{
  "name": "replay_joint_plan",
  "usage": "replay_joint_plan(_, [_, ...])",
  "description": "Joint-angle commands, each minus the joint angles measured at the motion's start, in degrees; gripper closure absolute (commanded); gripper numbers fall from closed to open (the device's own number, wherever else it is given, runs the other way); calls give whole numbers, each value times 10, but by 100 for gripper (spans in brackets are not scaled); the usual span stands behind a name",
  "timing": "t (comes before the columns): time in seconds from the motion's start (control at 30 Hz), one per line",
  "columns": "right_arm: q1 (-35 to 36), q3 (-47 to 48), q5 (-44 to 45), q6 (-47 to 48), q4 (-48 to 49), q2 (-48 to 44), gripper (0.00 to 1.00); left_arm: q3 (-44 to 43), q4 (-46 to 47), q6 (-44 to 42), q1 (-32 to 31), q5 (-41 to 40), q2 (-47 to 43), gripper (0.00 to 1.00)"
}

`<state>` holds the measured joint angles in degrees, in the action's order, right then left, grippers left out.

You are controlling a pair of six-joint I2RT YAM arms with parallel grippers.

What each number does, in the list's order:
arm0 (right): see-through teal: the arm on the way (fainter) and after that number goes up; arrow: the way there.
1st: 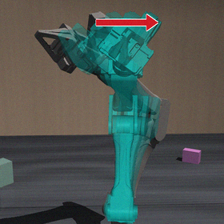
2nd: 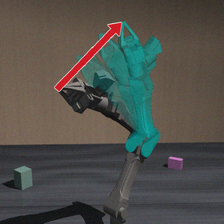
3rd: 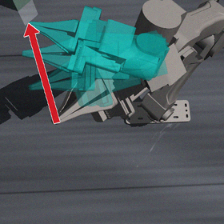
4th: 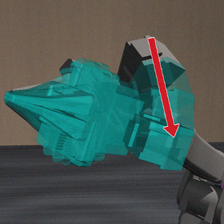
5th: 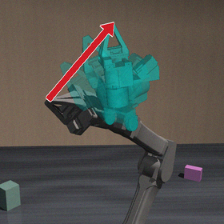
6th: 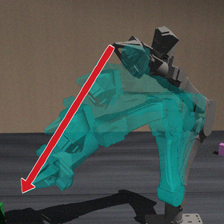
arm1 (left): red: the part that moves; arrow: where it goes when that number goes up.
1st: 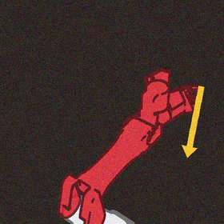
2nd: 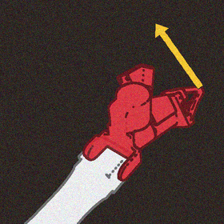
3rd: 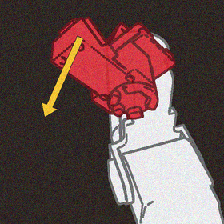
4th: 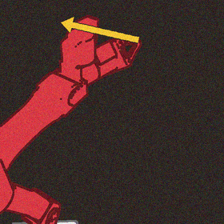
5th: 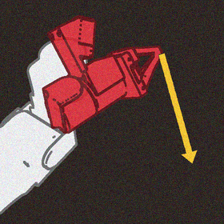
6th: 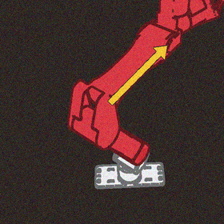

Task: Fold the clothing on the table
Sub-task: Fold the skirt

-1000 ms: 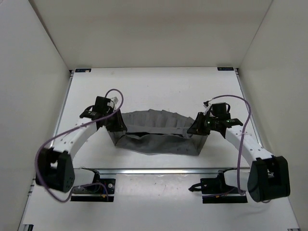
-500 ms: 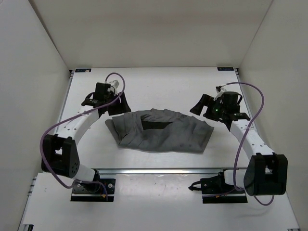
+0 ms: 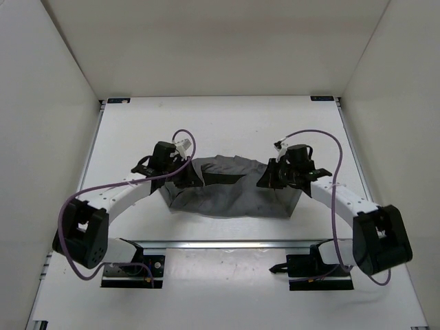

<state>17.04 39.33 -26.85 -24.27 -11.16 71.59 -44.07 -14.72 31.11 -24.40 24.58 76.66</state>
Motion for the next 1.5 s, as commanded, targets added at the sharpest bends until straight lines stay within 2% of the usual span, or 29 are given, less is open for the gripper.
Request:
replay_joint_plan(0.0, [8, 25, 0, 5, 39, 50, 100, -5, 52, 18, -10, 49, 19, 100])
replay_joint_plan(0.2, [-15, 89, 5, 20, 55, 159, 100, -15, 124, 39, 6, 73, 102, 100])
replay_joint_plan(0.37, [-46, 136, 14, 17, 58, 229, 100, -57, 112, 42, 44, -35, 175, 100])
replay_joint_plan(0.5, [-62, 166, 14, 19, 51, 271, 100, -131, 39, 22, 45, -110, 233, 100])
replay_joint_plan(0.6, [-59, 182, 28, 34, 22, 306, 100, -157, 18, 18, 50, -145, 266, 100])
replay_joint_plan(0.77, [-59, 182, 56, 40, 12, 285, 100, -175, -11, -8, 69, -164, 280, 100])
replay_joint_plan(0.97, [-118, 200, 60, 43, -18, 187, 99, -199, -43, -44, 110, -163, 221, 100])
replay_joint_plan(1.0, [-120, 201, 68, 42, -27, 160, 89, -200, -61, -52, 111, -181, 204, 100])
replay_joint_plan(1.03, [-130, 196, 68, 42, -34, 137, 72, -216, -79, -57, 108, -202, 186, 100])
replay_joint_plan(1.17, [-127, 167, 113, 49, -100, 67, 25, -242, -130, -79, 93, -233, 139, 100])
replay_joint_plan(1.2, [-115, 153, 137, 48, -119, 64, 22, -239, -132, -74, 90, -225, 130, 100])
replay_joint_plan(1.23, [-110, 149, 149, 50, -133, 52, 14, -233, -136, -69, 87, -220, 112, 100])
replay_joint_plan(1.33, [-87, 102, 168, 27, -152, 36, 4, -193, -140, -53, 66, -221, 73, 100])
replay_joint_plan(1.47, [-68, 36, 165, -3, -151, 22, 1, -90, -115, -10, 38, -205, 17, 100])
